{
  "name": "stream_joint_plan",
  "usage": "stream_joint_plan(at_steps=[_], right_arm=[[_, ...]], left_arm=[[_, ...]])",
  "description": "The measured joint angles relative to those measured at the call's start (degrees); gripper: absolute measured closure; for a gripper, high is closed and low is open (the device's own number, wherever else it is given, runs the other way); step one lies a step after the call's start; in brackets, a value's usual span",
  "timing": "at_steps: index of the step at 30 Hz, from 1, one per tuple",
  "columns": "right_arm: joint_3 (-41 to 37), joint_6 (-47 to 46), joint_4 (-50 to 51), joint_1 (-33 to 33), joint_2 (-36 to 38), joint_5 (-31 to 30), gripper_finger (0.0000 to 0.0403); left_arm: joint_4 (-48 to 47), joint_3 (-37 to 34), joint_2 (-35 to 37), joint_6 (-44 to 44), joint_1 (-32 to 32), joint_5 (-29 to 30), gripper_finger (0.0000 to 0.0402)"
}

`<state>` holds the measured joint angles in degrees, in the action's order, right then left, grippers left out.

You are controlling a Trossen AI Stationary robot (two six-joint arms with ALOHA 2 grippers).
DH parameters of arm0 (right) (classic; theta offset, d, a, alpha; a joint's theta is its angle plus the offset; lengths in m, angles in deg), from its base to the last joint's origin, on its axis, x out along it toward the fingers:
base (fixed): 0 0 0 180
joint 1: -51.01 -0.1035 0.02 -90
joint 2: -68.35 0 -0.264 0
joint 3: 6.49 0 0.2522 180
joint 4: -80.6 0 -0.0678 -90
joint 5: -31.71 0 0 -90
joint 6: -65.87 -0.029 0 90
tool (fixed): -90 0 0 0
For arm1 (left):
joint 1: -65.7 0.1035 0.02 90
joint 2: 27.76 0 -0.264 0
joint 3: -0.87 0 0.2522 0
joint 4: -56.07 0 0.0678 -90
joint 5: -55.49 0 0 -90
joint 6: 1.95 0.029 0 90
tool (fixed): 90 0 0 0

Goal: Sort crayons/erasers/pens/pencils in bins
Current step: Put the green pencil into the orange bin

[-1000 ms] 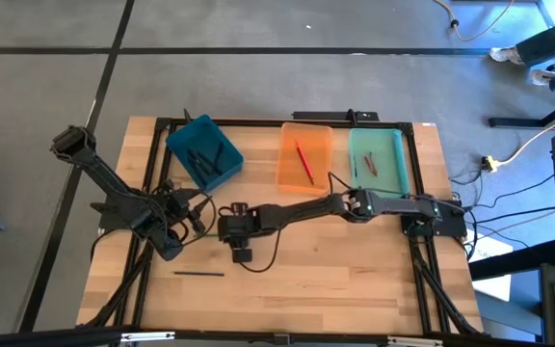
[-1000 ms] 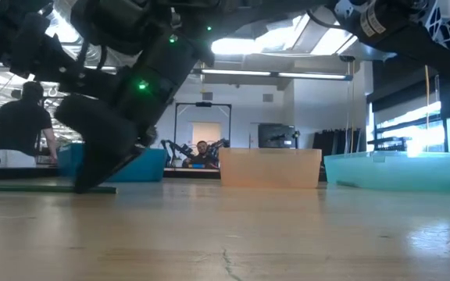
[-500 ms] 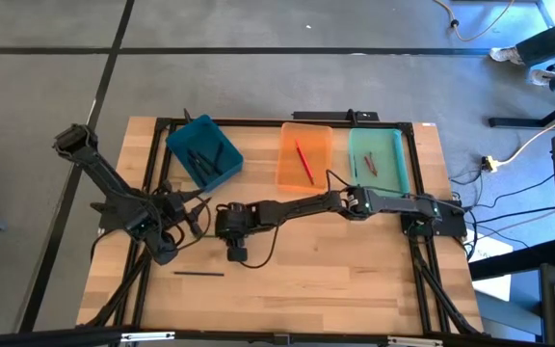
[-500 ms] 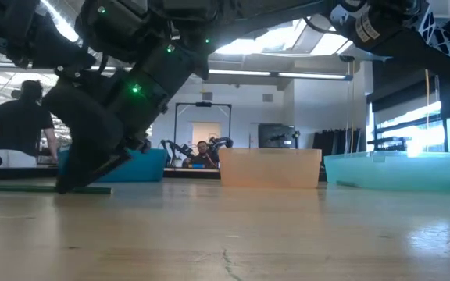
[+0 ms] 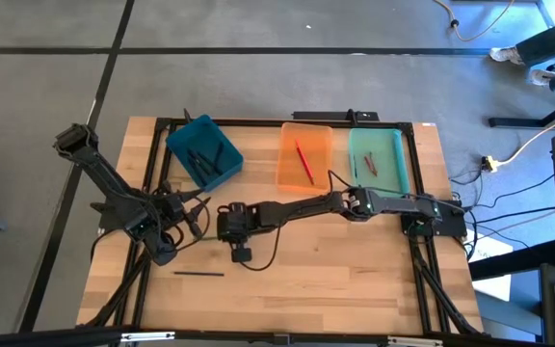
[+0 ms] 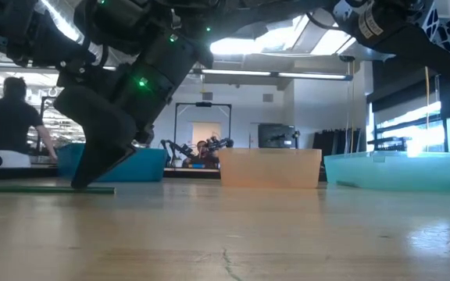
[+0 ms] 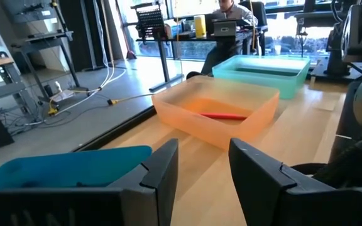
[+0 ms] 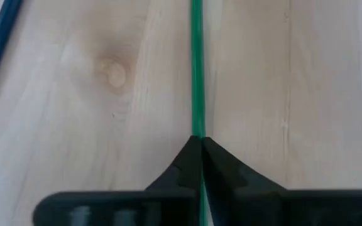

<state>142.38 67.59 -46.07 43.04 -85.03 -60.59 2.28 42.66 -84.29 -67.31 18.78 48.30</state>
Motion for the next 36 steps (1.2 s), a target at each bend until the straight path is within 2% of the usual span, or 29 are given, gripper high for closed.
stream_joint_plan(at_steps=[5,8,13,16,20,25,30,36], right_arm=[[-0.15,-0.41,1.02,-0.20,1.08,-0.01,0.0396],[-0.54,-1.18,7.11,-1.07,3.73,0.28,0.0394],[-0.21,-0.15,14.29,-3.22,10.54,-4.56,0.0399],[-0.27,-4.44,18.92,-3.04,12.11,-4.88,0.0394],[-0.35,-12.11,18.62,-2.54,12.04,-3.74,0.0387],[-0.27,-11.41,16.41,-2.40,8.96,-2.04,0.0361],[-0.15,-10.25,15.20,-2.56,6.56,-2.12,0.0316],[-0.39,-10.41,19.94,-1.80,5.51,-2.10,0.0272]], left_arm=[[-0.01,0.00,-0.02,0.00,-0.20,0.06,0.0266],[0.00,0.00,-0.02,0.00,-1.52,0.28,0.0266],[0.00,0.00,-0.02,0.34,-3.38,2.40,0.0266],[0.00,0.00,-0.02,0.57,-3.99,2.42,0.0266],[0.06,0.00,-0.02,0.55,-4.17,2.88,0.0266],[0.26,0.00,-0.02,0.51,-4.16,3.34,0.0266],[0.29,0.00,-0.02,0.50,-4.13,3.65,0.0266],[0.24,0.00,-0.02,0.98,-4.11,3.62,0.0266]])
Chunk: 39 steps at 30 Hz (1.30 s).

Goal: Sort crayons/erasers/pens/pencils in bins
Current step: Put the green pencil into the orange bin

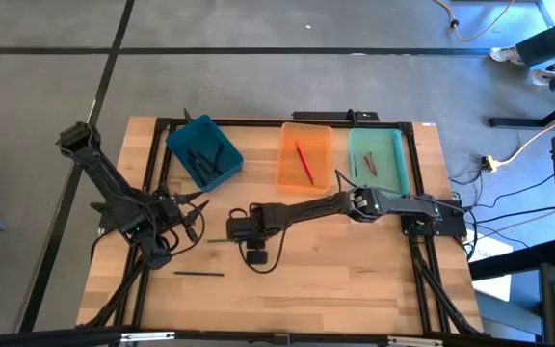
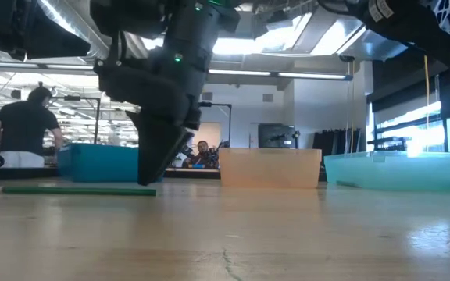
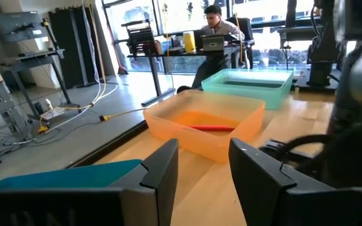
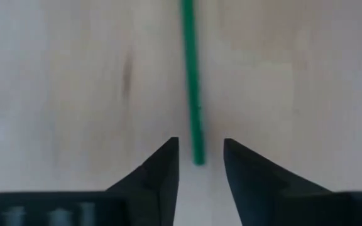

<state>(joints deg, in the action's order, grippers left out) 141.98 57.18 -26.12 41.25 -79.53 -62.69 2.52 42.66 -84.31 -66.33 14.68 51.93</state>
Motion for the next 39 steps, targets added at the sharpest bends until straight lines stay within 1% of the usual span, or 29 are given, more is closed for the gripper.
stream_joint_plan(at_steps=[5,9,13,18,20,22,25,29,32,36,39], right_arm=[[-0.08,1.17,0.63,0.51,-1.28,2.48,0.0269],[0.22,1.92,1.04,0.57,-2.06,3.03,0.0284],[0.22,1.88,1.37,0.57,-2.16,3.14,0.0315],[0.20,1.92,1.65,0.66,-2.25,3.17,0.0376],[0.20,2.71,1.76,0.73,-2.25,3.26,0.0390],[0.20,3.20,1.86,0.73,-2.25,3.19,0.0391],[0.43,2.91,2.92,0.77,-1.97,3.10,0.0381],[0.00,1.38,10.68,0.48,-0.06,1.85,0.0385],[-0.09,-0.11,13.49,-0.14,1.46,0.05,0.0397],[0.24,-3.11,15.25,-0.63,5.01,-0.50,0.0395],[0.08,-4.69,14.98,-0.59,4.87,-0.52,0.0392]], left_arm=[[-0.02,0.00,0.00,0.39,0.00,-0.02,0.0266],[-0.03,0.00,0.00,0.42,0.00,-0.08,0.0266],[-0.04,0.00,0.00,0.44,0.00,-0.14,0.0266],[-0.04,0.00,0.00,0.44,0.00,-0.15,0.0266],[-0.04,0.00,0.00,0.45,0.00,-0.15,0.0266],[-0.04,0.00,0.00,0.44,0.00,-0.15,0.0266],[-0.04,0.00,0.00,0.46,0.00,-0.24,0.0267],[-0.04,0.00,0.00,0.46,-0.04,-0.65,0.0266],[-0.11,0.00,0.00,0.59,-0.04,-0.65,0.0266],[-0.26,0.00,0.02,0.61,-0.04,-0.65,0.0266],[-0.26,0.00,0.02,0.60,-0.04,-0.65,0.0266]])
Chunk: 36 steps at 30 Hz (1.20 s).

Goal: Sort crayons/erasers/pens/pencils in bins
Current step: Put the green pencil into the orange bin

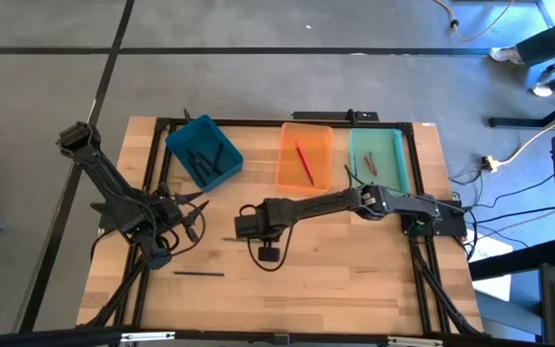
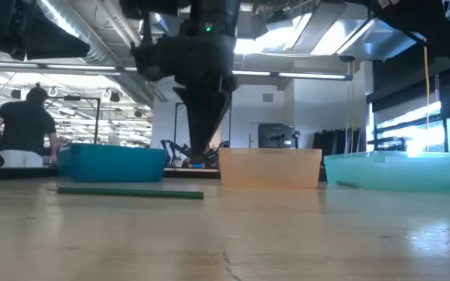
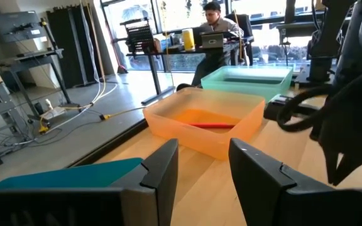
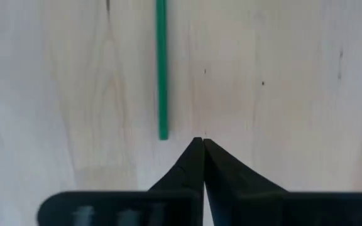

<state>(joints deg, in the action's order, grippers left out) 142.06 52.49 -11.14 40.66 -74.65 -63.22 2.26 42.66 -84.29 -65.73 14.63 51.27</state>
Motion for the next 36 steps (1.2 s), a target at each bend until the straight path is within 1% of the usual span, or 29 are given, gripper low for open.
stream_joint_plan(at_steps=[2,6,8,11,17,22,28,33,36], right_arm=[[-0.13,-1.13,-1.28,0.07,-0.09,0.00,0.0392],[-1.55,-3.50,-8.78,0.07,-0.75,0.21,0.0388],[-2.19,-3.97,-13.07,-0.26,-1.45,1.53,0.0377],[-2.86,-3.25,-16.98,-1.22,-1.44,2.90,0.0356],[-3.07,-2.61,-16.46,-1.69,-2.24,2.36,0.0312],[-3.05,-1.24,-15.74,-1.05,-4.54,2.54,0.0294],[-2.70,-0.52,-15.55,-0.87,-5.53,3.01,0.0296],[-2.70,5.11,-15.36,-0.85,-5.62,3.85,0.0320],[-2.70,9.56,-15.37,-0.73,-5.68,6.09,0.0339]], left_arm=[[0.02,0.00,0.00,-0.01,0.00,0.00,0.0266],[0.08,0.00,0.00,-0.03,-0.01,0.03,0.0266],[0.23,0.00,0.00,-0.03,-0.02,0.02,0.0266],[0.24,0.00,0.00,-0.03,0.00,0.17,0.0266],[0.04,0.00,0.00,-0.03,0.02,0.26,0.0266],[0.07,0.00,0.00,-0.05,0.02,0.28,0.0266],[0.11,0.00,0.00,-0.05,0.04,0.28,0.0266],[0.07,0.00,0.00,-0.05,0.04,0.28,0.0266],[0.07,0.00,0.00,-0.05,0.04,0.28,0.0266]])
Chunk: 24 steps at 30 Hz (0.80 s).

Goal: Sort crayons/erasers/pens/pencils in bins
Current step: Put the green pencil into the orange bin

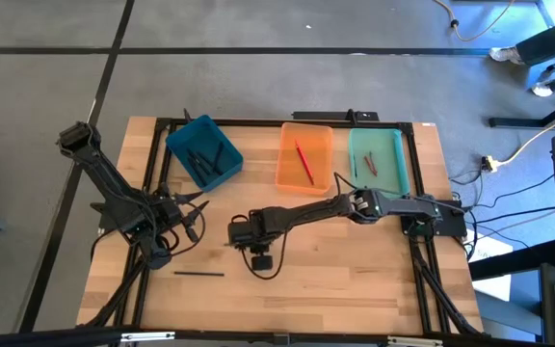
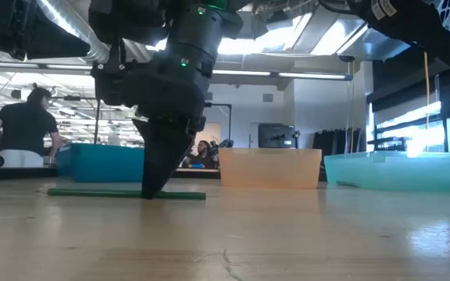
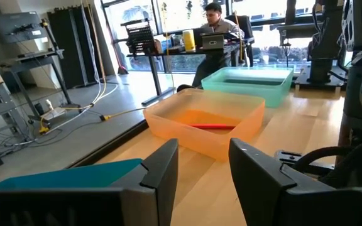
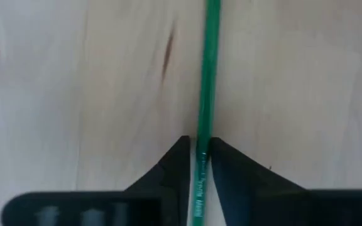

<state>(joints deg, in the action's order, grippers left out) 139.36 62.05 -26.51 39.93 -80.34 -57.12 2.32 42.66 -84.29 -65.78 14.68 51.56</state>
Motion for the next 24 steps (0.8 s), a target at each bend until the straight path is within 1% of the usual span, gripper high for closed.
stream_joint_plan(at_steps=[5,8,16,24], right_arm=[[-0.04,1.36,-0.04,0.21,-0.04,0.89,0.0372],[-0.04,1.43,-0.04,0.18,-0.02,0.87,0.0385],[-0.11,1.05,-0.13,0.42,-0.02,1.31,0.0375],[-0.16,0.99,-2.41,0.38,0.00,1.07,0.0387]], left_arm=[[0.00,0.00,0.00,0.00,0.00,-0.07,0.0266],[-0.01,0.00,0.00,0.00,0.00,-0.09,0.0267],[-0.02,0.02,0.00,0.00,0.00,-0.24,0.0266],[-0.02,0.00,0.00,0.00,0.00,-0.26,0.0266]])
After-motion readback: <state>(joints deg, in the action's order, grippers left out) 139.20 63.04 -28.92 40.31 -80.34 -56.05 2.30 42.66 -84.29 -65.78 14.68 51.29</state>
